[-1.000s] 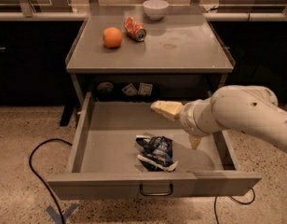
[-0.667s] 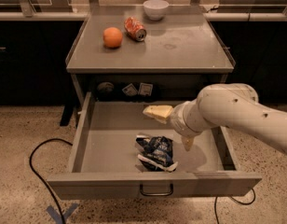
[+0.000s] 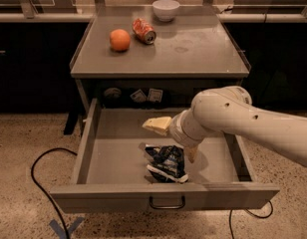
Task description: Pick blue chip bag from top drawer and place on counter
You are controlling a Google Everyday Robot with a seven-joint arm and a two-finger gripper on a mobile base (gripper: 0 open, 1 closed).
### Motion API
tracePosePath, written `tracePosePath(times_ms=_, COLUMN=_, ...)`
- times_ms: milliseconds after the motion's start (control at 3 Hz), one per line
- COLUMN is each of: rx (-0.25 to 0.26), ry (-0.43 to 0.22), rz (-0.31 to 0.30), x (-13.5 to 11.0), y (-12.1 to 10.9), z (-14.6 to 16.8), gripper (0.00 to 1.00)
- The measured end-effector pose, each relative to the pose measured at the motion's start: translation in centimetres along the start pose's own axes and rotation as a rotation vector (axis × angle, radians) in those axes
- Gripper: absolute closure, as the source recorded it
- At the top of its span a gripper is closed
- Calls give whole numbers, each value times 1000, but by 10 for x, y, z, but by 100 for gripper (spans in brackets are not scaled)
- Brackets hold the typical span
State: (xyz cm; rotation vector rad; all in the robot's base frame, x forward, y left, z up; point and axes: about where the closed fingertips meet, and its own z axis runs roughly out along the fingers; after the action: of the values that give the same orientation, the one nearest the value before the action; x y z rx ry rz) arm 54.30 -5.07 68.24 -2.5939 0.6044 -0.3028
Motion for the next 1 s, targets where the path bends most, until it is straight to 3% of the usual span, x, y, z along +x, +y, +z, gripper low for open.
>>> tracePosePath(times_ms=667, rx=-23, ry=-150, rz=60, x=-46, y=15, z=30, gripper=0)
tracePosePath(times_ms=1000, rx=-23, ry=-153, rz=62, x=-47, y=15, z=30, gripper=20)
